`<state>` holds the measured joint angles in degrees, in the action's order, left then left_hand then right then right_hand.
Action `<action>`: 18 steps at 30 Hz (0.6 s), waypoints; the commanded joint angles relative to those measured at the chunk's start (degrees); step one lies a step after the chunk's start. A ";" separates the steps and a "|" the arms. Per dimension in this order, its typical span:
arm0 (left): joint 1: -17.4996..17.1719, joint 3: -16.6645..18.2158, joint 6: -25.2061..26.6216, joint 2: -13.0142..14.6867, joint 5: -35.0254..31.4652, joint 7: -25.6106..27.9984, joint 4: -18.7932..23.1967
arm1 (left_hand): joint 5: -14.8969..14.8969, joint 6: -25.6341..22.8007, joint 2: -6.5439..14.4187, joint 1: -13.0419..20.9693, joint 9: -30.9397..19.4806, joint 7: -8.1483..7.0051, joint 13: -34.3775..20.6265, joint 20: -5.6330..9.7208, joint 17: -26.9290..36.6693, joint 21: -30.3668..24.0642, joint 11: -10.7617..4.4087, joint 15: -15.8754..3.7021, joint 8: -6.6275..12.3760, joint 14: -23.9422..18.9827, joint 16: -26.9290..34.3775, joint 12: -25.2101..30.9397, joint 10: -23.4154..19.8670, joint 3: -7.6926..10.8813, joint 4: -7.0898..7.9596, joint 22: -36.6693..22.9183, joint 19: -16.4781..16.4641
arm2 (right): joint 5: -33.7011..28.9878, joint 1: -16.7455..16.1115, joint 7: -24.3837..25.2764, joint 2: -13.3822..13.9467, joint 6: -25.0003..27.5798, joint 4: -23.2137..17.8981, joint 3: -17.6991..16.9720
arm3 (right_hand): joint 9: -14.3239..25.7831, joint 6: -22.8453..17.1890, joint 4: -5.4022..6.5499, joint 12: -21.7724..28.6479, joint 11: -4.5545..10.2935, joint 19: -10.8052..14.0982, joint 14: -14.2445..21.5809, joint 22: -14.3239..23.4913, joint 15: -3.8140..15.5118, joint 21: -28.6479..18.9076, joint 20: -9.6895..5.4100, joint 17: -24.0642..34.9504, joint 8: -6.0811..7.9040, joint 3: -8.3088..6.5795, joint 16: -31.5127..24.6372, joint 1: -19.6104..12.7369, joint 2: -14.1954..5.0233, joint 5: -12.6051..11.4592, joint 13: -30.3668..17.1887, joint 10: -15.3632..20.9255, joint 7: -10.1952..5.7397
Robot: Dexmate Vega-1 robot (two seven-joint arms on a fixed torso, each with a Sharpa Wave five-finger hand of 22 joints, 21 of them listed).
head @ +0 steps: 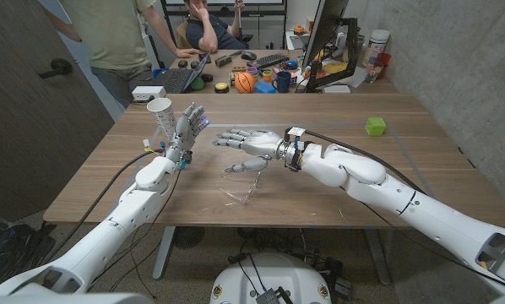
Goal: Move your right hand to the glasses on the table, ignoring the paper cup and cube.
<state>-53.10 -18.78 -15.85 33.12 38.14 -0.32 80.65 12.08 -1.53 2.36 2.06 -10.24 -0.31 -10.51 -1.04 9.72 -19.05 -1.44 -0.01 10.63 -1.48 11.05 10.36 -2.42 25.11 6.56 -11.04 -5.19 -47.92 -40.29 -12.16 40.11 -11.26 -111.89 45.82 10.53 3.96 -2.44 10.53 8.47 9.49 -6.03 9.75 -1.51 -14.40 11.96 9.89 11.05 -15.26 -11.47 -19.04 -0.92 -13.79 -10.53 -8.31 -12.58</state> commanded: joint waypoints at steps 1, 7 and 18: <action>-0.40 0.26 -0.14 0.32 0.46 -0.53 0.02 | 0.30 -0.39 0.24 -0.71 -0.20 0.22 -0.25 0.23 0.34 0.03 -0.05 0.16 0.28 -0.46 0.38 0.40 -0.53 -0.46 0.06 -0.30 -0.55 | -4.20 1.54 -2.52 -1.70 -1.13 2.51 3.21 | 0.30 -0.79 -0.51 0.35 0.17 0.55 0.19 0.11 0.32 0.35 0.20 0.07 0.41 -0.25 -0.05 -1.10 -0.49 -0.45 -0.10 0.83 -0.14; -0.45 0.29 -0.14 0.34 0.67 -0.84 -0.12 | 0.32 -0.41 0.24 -0.73 -0.20 0.21 -0.25 0.25 0.34 0.09 0.03 0.17 0.29 -0.50 0.39 0.43 -0.63 -0.54 0.11 -0.30 -0.56 | -4.67 1.97 -3.15 -2.33 -1.39 3.65 4.07 | 0.36 -1.69 -0.86 0.74 0.43 1.71 1.26 0.13 0.62 0.51 0.04 0.05 0.68 -0.30 -0.33 -1.96 -1.04 -0.61 -0.09 2.13 -0.13; -1.09 0.69 -0.30 0.82 1.10 -1.26 0.16 | 0.38 -0.42 0.24 -0.76 -0.20 0.24 -0.26 0.23 0.33 0.20 0.09 0.19 0.28 -0.49 0.38 0.48 -0.84 -0.71 0.21 -0.31 -0.59 | -4.95 2.45 -5.26 -2.84 -0.68 4.00 4.88 | 0.47 -5.07 -1.57 1.40 0.84 5.32 4.51 0.13 1.71 0.89 -0.37 0.01 1.39 0.26 -0.88 -3.61 -1.81 -0.83 -0.06 6.00 -0.10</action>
<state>-53.65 -18.42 -15.87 33.57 38.81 -1.14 80.67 12.08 -1.53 2.36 2.06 -10.24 -0.31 -10.51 -1.04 9.72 -19.05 -1.13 -0.02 10.63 -1.48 11.05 10.61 -2.73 24.47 6.73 -11.04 -5.19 -52.13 -38.46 -15.26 37.93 -12.30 -108.59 49.61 10.81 -0.23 -3.65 11.75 9.09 14.09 -2.18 9.74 0.17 -13.96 11.66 9.89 11.96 -15.19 -11.80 -22.06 -2.73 -14.21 -10.38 -2.94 -12.50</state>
